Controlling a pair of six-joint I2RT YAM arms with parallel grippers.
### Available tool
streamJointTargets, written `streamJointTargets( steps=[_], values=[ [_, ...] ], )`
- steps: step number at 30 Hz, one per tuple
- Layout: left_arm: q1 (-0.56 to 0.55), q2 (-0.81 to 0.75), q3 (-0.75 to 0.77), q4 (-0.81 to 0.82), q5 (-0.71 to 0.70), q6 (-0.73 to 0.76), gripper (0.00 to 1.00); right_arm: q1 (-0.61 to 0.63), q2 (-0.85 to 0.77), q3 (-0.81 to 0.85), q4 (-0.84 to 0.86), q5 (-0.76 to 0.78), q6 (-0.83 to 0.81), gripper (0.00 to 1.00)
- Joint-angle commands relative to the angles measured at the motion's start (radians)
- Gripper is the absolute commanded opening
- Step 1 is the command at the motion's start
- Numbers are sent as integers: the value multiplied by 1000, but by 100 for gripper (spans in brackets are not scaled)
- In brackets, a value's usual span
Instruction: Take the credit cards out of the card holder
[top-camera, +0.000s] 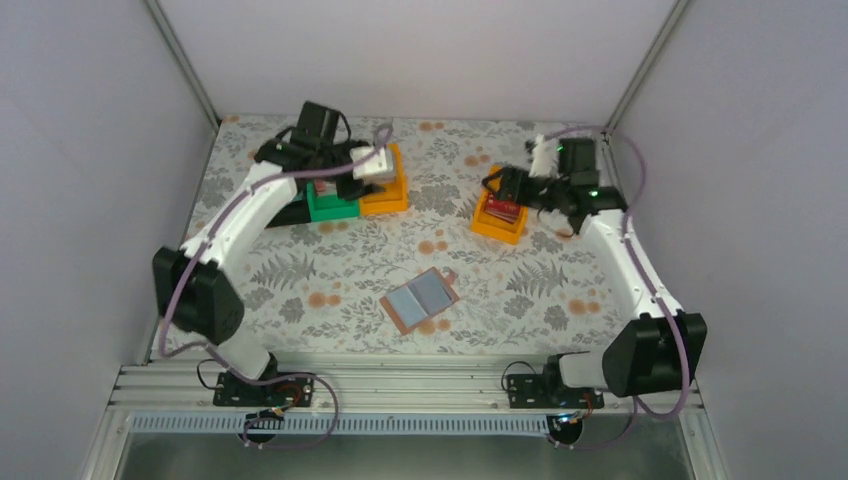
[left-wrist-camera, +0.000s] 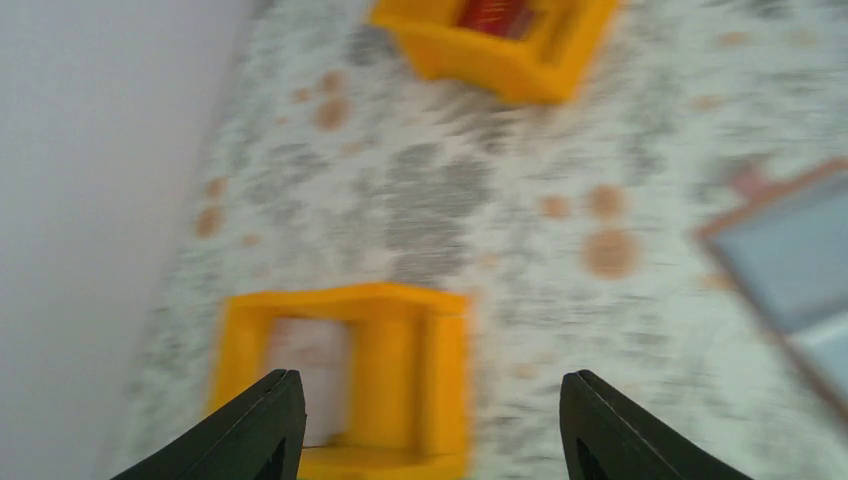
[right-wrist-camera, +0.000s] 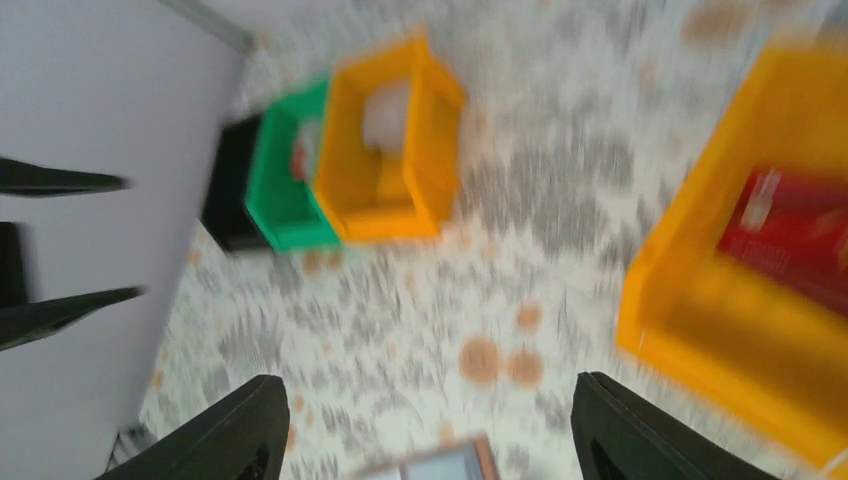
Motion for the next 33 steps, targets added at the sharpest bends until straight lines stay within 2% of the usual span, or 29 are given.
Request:
streamJointTargets(
  steps=[1, 3, 5, 8, 9, 10, 13, 17, 25, 28, 33],
  values=[
    [-127, -167, -280, -98, 0, -101, 64, 180, 15, -182, -75, 182, 69, 70],
    [-189, -220, -416, -82, -70, -143, 66, 257, 35, -242, -84, 211, 79, 68],
    [-229, -264, -545, -62, -74, -168, 71, 320, 39, -300, -80, 231, 85, 66],
    [-269, -313, -695, 34, -98, -157, 88, 387, 43, -363, -70, 219, 79, 66],
    [-287, -322, -741, 74, -132, -156, 97, 401, 50, -384, -64, 204, 75, 67],
    [-307, -322, -779, 118, -183, -163, 100, 407, 62, -412, -60, 197, 73, 68],
    [-371, -295, -863, 227, -275, -180, 100, 416, 122, -441, -50, 181, 63, 71],
    [-433, -241, -890, 332, -354, -202, 99, 427, 188, -421, -23, 171, 61, 65],
    [-435, -160, -934, 510, -434, -240, 92, 427, 304, -386, 63, 110, 80, 64],
    [-435, -124, -943, 587, -488, -221, 91, 427, 332, -375, 46, 103, 81, 60],
    [-419, -44, -923, 701, -557, -164, 90, 427, 256, -345, -25, 178, 108, 59]
  ],
)
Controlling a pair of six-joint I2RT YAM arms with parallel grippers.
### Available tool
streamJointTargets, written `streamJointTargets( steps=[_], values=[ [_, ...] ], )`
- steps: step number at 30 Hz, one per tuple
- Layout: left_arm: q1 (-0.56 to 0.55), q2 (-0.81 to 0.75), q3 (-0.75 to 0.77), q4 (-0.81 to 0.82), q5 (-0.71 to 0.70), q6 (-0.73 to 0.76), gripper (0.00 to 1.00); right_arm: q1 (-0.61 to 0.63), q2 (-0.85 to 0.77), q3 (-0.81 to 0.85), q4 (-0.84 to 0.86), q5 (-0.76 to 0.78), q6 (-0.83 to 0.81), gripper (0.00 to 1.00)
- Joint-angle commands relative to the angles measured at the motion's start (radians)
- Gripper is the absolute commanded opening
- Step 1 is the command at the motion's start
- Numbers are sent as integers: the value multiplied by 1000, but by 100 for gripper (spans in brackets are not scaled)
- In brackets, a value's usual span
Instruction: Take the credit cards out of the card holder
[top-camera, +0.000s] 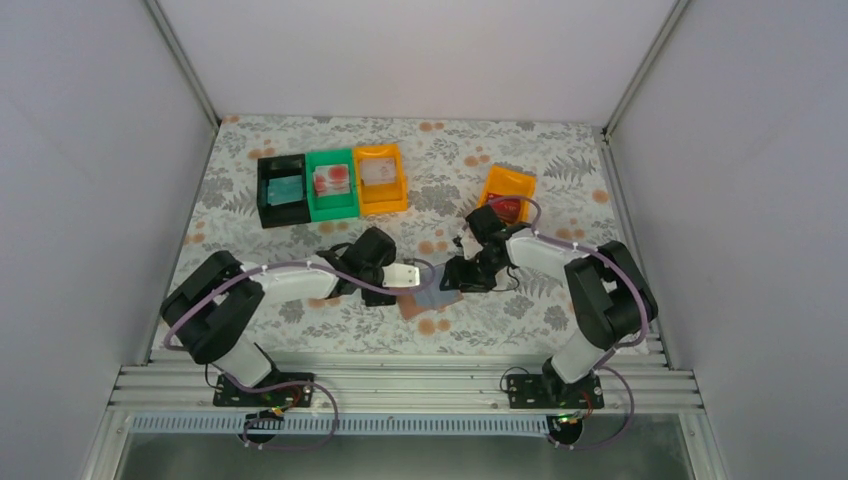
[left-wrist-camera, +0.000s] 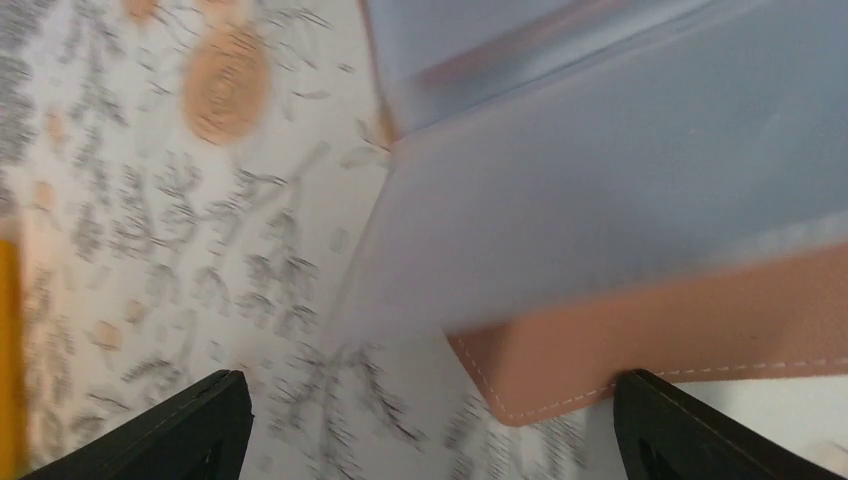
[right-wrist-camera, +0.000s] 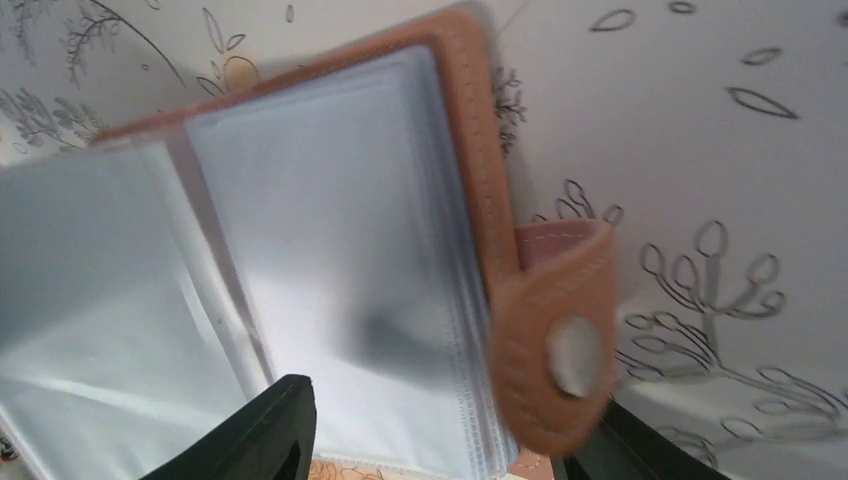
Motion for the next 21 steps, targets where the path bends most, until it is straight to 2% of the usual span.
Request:
streamJointTargets(
  steps=[1, 7, 13, 15, 17, 21],
  values=[
    [25, 113, 5, 131, -118, 51, 90, 9, -67, 51, -62, 67, 39, 60],
    [118, 89, 66, 83, -68, 43, 91, 11, -175, 123, -148, 207, 143, 62],
    [225, -15, 224, -231, 189, -35, 93, 66, -184, 188, -140, 304, 195, 59],
    [232, -34, 269, -292, 243, -120, 94, 82, -144, 205, -135, 333, 195, 60],
    [255, -21, 326, -350, 325, -269, 94, 88, -94, 210, -108, 323, 194, 61],
    [306, 74, 382, -425, 543, -505, 94, 89, -4, 215, -82, 328, 195, 62]
  ],
)
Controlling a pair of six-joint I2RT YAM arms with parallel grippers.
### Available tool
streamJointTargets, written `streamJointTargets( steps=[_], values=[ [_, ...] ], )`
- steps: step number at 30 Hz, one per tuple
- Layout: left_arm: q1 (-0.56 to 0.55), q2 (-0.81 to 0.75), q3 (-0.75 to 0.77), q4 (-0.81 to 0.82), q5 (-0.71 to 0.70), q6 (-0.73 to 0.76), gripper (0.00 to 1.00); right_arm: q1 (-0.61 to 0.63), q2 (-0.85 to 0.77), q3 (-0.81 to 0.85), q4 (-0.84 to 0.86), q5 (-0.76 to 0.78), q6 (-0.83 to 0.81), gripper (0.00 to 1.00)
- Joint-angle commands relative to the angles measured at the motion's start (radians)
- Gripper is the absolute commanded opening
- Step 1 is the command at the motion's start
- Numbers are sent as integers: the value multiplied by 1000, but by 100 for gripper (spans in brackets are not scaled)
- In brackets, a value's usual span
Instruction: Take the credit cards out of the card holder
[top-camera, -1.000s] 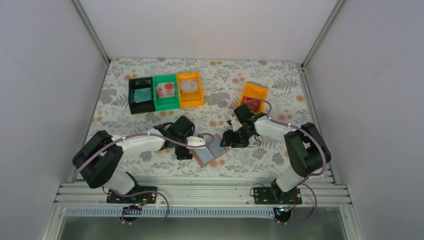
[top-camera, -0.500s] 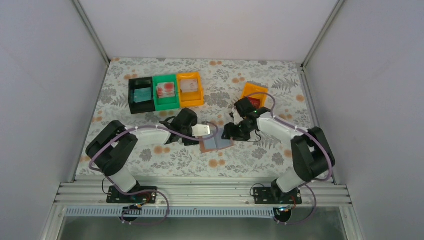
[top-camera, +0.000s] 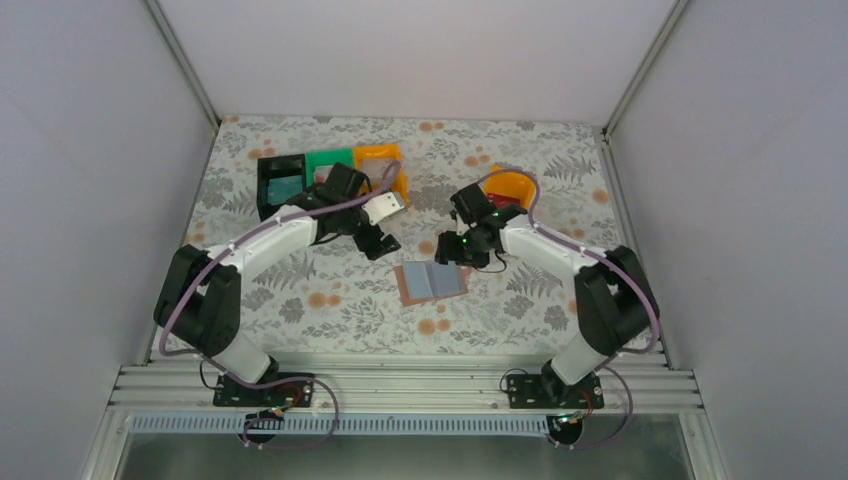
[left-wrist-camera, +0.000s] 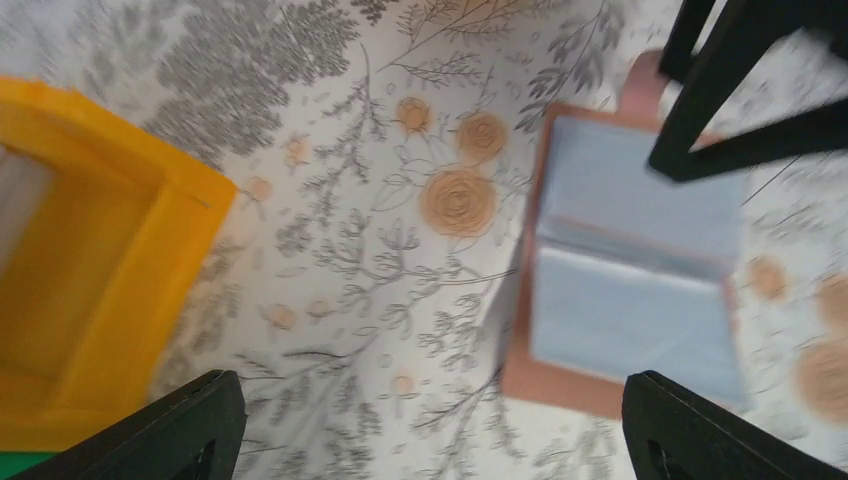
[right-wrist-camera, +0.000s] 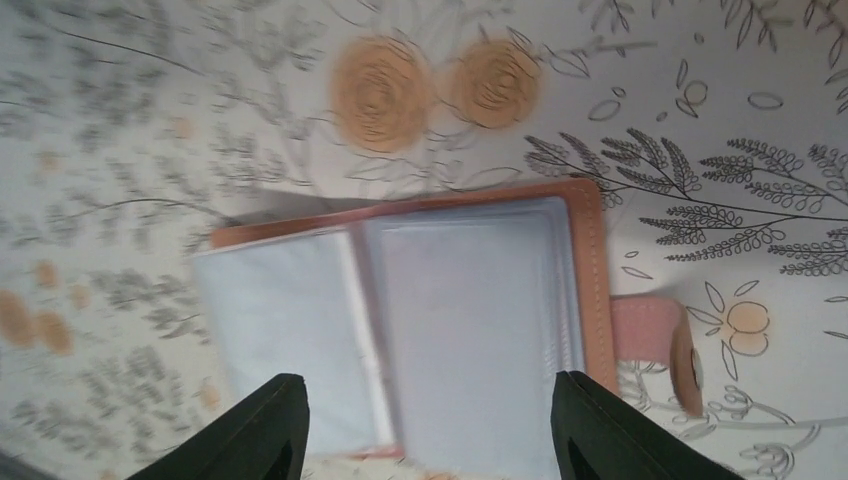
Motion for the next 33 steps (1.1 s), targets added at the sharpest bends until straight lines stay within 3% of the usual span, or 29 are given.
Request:
streamJointTargets(
  steps=[1, 3, 8, 16, 20, 23, 25, 33],
  values=[
    [51, 86, 33, -144, 262, -311, 95, 12, 96, 13, 26, 46, 13, 62],
    [55, 108, 34, -140, 242, -365, 100, 14, 128, 7, 40, 44, 9, 61],
    [56, 190, -6, -92, 380, -466, 100, 20, 169, -40, 86, 14, 25, 50],
    [53, 327, -14, -64, 403, -497, 98, 22, 182, -70, 152, -71, 33, 38],
    [51, 374, -6, -66, 419, -495, 84, 24, 164, -92, 243, -240, 30, 38],
    [52, 388, -3, -70, 424, -491, 59, 24, 161, -83, 276, -335, 33, 38],
    [51, 391, 1, -72, 427, -486, 50, 23, 158, -60, 266, -351, 29, 38],
    [52, 393, 7, -77, 425, -481, 28, 24, 170, -21, 225, -407, -1, 37]
  ],
)
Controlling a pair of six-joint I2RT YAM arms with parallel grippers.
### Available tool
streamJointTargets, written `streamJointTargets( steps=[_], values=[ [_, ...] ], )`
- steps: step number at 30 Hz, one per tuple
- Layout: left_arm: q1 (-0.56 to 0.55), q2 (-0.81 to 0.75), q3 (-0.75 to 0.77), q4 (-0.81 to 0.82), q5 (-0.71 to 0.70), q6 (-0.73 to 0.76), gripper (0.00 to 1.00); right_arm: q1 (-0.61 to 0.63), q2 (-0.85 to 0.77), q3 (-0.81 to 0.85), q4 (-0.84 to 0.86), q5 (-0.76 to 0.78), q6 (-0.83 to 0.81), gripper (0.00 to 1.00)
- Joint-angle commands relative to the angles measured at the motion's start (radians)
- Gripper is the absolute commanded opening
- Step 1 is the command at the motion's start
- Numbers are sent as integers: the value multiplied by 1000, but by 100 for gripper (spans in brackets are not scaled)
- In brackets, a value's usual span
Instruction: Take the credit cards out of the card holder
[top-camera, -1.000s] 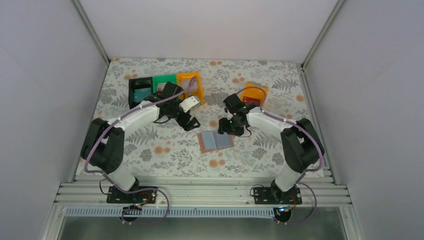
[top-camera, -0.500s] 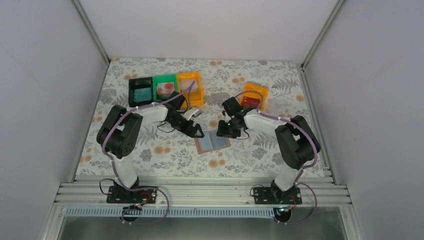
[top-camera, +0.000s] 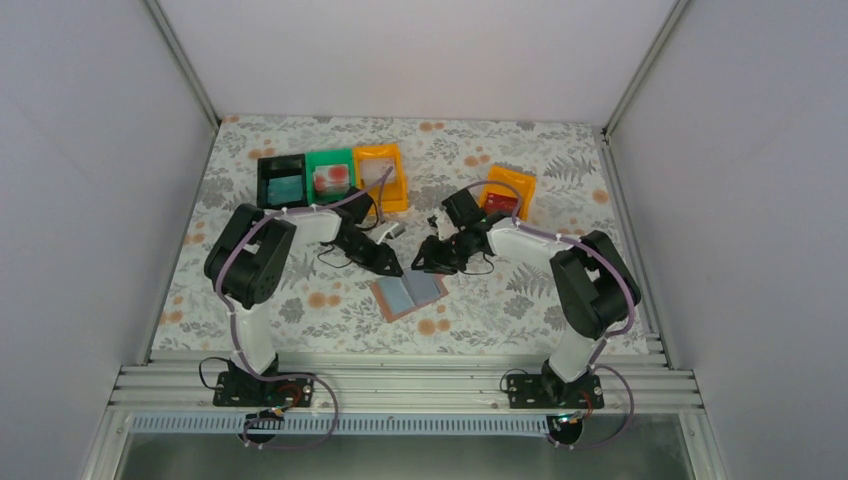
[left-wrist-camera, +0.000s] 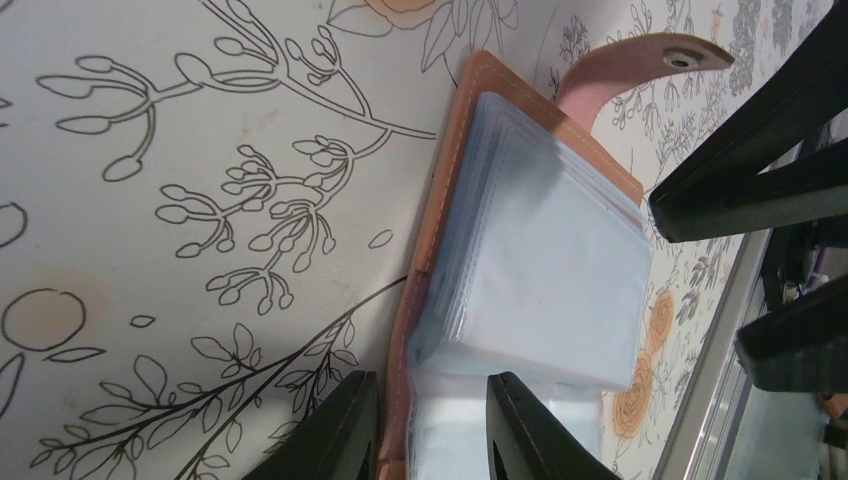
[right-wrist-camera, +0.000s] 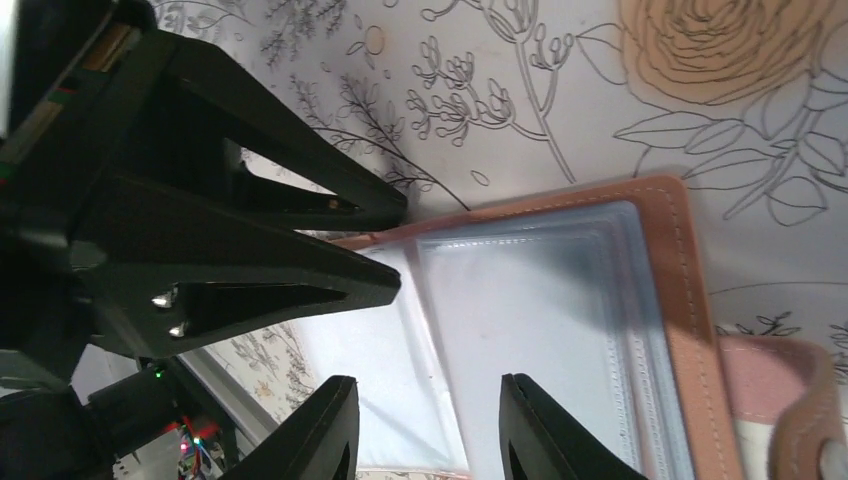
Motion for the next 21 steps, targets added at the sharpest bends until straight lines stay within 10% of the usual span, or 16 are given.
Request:
streamJointTargets(
  steps=[1, 13, 21],
  values=[
    [-4, 25, -4, -27, -16, 11, 28, 11, 8, 18, -15, -52, -30, 37],
    [34, -91, 43, -228, -267, 76, 58, 40, 0, 88, -229, 249, -109, 41],
    [32, -151, -71, -271, -127, 75, 68, 94, 75, 142, -263, 406, -92, 48]
  ],
)
